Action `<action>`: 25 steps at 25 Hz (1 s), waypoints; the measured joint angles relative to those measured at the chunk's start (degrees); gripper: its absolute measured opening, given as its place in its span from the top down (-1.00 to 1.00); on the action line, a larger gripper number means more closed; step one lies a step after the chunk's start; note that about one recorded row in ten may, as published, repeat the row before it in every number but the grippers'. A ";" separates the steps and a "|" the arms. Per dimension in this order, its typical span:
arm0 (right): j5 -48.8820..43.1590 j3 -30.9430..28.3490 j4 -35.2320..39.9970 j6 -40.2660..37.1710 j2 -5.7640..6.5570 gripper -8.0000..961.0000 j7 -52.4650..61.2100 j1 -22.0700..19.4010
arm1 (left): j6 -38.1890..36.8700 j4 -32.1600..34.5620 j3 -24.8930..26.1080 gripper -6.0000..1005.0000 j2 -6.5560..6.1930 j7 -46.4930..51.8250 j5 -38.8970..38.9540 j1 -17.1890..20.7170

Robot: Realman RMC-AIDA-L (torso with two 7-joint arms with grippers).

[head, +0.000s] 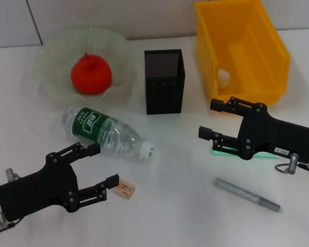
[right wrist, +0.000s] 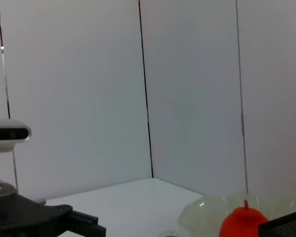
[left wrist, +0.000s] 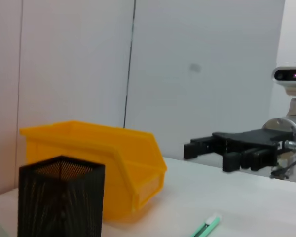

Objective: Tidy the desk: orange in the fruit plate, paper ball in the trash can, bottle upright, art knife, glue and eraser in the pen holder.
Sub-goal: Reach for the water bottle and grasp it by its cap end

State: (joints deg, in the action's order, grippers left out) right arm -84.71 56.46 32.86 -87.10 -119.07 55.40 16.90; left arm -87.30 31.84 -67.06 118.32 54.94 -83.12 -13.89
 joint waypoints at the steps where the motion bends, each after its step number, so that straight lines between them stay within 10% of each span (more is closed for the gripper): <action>1: -0.37 -0.11 -0.16 0.00 0.00 -0.48 -0.06 -0.11 | -0.09 0.23 -0.10 -0.59 0.07 -0.35 -0.01 -0.27; 12: -2.80 -1.46 -5.57 0.05 0.55 -0.48 -4.87 -2.71 | 4.02 14.74 -3.78 -0.59 0.23 1.76 -4.32 -2.88; 14: -3.04 -1.47 -5.68 -0.37 0.54 -0.48 -5.09 -3.74 | 7.08 26.87 -6.93 -0.59 0.31 9.31 -13.74 -6.73; 25: -3.96 -2.09 -6.15 -0.57 0.64 -0.48 -4.80 -6.09 | 10.35 37.91 -15.76 -0.58 0.36 19.40 -29.82 -12.31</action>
State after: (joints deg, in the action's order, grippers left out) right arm -88.67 54.37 26.71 -87.67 -118.43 50.61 10.81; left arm -76.96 69.75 -82.82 118.68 74.34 -112.94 -26.20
